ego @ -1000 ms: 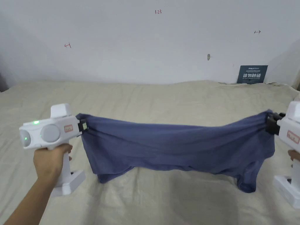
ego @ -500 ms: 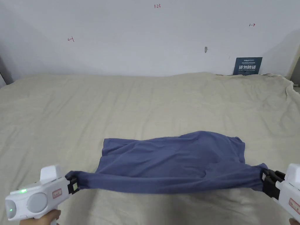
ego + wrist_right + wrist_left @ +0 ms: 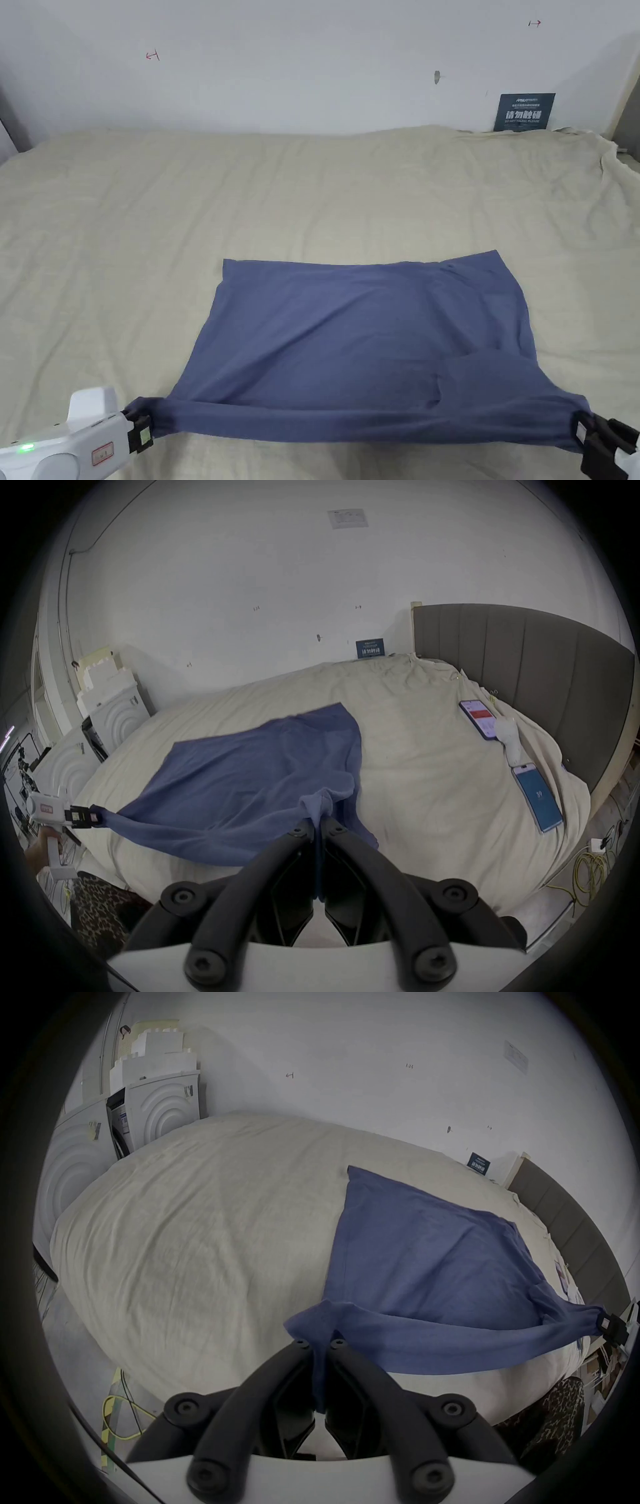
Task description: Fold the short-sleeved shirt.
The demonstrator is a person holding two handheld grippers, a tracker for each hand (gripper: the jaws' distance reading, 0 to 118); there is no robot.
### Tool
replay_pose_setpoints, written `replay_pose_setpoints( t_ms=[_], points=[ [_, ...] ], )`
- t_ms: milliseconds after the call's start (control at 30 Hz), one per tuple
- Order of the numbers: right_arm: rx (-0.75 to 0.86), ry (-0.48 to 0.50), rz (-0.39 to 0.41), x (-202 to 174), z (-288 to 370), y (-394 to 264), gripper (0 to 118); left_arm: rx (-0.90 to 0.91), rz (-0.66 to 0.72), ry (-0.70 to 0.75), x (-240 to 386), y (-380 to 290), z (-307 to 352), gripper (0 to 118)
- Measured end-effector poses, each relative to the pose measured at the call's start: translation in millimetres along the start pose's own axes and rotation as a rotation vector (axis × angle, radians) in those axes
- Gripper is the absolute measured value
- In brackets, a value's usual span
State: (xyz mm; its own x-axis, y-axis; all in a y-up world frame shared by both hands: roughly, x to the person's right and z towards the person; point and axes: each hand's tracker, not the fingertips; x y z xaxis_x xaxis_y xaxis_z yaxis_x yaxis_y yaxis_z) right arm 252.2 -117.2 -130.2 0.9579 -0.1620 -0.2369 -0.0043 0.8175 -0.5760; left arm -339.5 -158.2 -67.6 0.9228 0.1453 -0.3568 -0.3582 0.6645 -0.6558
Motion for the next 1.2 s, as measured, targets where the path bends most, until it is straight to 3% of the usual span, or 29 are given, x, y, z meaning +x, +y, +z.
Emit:
replay_pose_setpoints(
  t_ms=[300,467,567,633,667,700,767,1200],
  points=[
    [-0.183,-0.078,-0.017,33,-63,-49,1,-0.091,0.018,0.060,4,-30,-36,0],
    [-0.273,-0.111,-0.043,27,-83,-63,1,-0.112,0.025,0.081,6,-33,-44,0],
    [-0.318,-0.122,-0.057,28,-90,-66,2,-0.123,0.009,0.092,10,-30,-42,11],
    [-0.319,-0.125,-0.059,21,-86,-64,13,-0.138,-0.008,0.092,13,-27,-39,39],
    [-0.315,-0.129,-0.060,20,-84,-60,28,-0.148,-0.019,0.093,16,-25,-35,61],
    [-0.305,-0.144,-0.054,19,-82,-56,60,-0.151,-0.026,0.098,19,-23,-32,84],
    [-0.269,-0.146,-0.043,9,-71,-43,97,-0.128,-0.039,0.116,23,-18,-24,109],
    [0.190,-0.088,0.052,-45,10,76,101,0.273,-0.088,0.004,76,61,63,113]
  ],
)
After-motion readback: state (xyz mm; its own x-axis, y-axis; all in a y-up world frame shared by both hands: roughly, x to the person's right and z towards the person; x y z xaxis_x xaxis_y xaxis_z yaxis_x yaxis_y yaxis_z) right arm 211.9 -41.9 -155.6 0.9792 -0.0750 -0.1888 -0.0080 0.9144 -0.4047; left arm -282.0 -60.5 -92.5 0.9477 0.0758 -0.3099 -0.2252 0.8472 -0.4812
